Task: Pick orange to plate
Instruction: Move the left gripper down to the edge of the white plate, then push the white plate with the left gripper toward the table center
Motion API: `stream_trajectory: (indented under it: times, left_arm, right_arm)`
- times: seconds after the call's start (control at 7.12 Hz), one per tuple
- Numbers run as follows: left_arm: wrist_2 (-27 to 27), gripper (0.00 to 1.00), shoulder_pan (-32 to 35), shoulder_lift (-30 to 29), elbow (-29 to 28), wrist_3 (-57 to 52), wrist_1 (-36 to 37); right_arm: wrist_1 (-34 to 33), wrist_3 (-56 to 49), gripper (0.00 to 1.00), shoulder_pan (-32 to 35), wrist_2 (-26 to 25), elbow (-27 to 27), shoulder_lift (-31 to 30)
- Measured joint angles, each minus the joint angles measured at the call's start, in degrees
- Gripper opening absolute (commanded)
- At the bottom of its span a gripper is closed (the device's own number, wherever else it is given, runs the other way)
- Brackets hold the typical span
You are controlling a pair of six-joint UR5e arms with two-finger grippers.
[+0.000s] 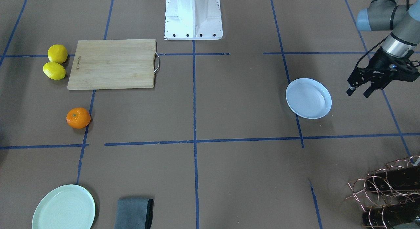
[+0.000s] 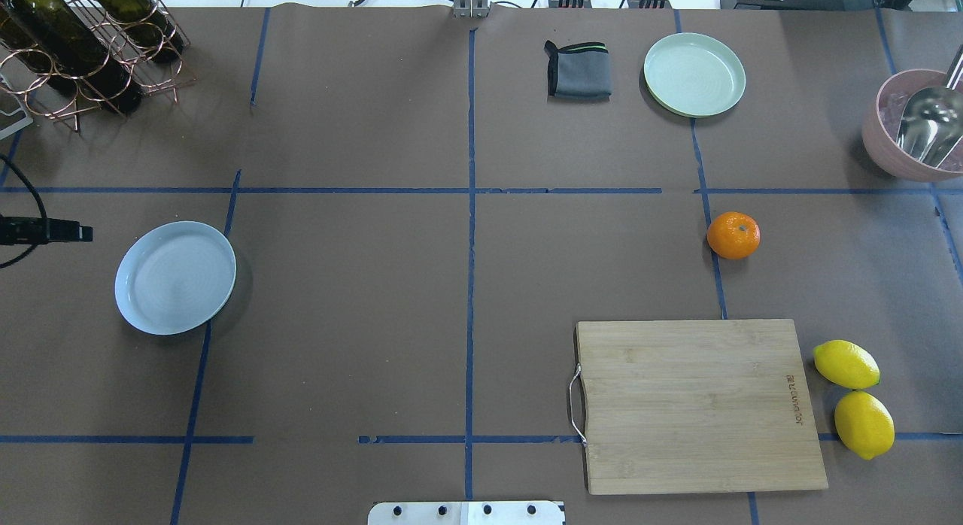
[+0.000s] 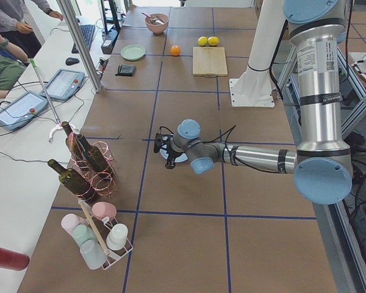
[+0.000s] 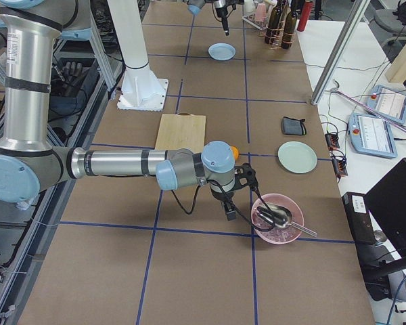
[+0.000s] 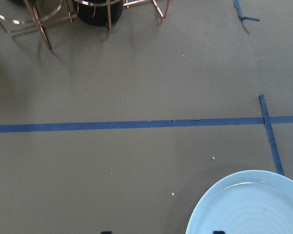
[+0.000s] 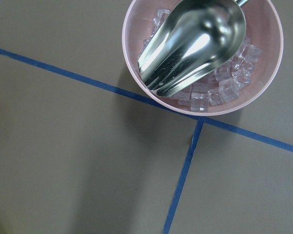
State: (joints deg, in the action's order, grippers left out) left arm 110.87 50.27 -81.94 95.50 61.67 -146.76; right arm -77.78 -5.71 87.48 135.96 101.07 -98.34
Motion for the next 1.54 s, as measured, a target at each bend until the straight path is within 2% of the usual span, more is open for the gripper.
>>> stream_trajectory:
  times: [0.28,0.42,0.84,0.98,1.12,1.54]
  left_arm:
    - [-3.3,0.63,-4.1,-0.2,-1.1,3.5,-1.3]
    - [-3.9,0.53,-5.2,-0.2,-1.3,3.9,-1.5]
    - [-5.1,0.47,-7.0,-0.4,-1.9,4.0,-1.4]
    - [-5.3,0.28,-7.5,-0.7,-2.4,4.0,-1.4]
    - [-5.4,0.0,-7.7,-1.2,-2.8,4.0,-1.4]
    - [-5.3,0.0,-7.9,-1.7,-2.3,3.6,-1.4]
  right_arm:
    - [0.0,0.0,1.0,0.0,0.0,0.0,0.0]
    - [0.0,0.0,1.0,0.0,0.0,0.0,0.0]
    - [0.0,0.0,1.0,0.0,0.0,0.0,0.0]
    - [0.0,0.0,1.0,0.0,0.0,-0.2,0.0]
    - [0.0,0.0,1.0,0.0,0.0,-0.3,0.0]
    - [0.0,0.0,1.0,0.0,-0.1,-0.4,0.1]
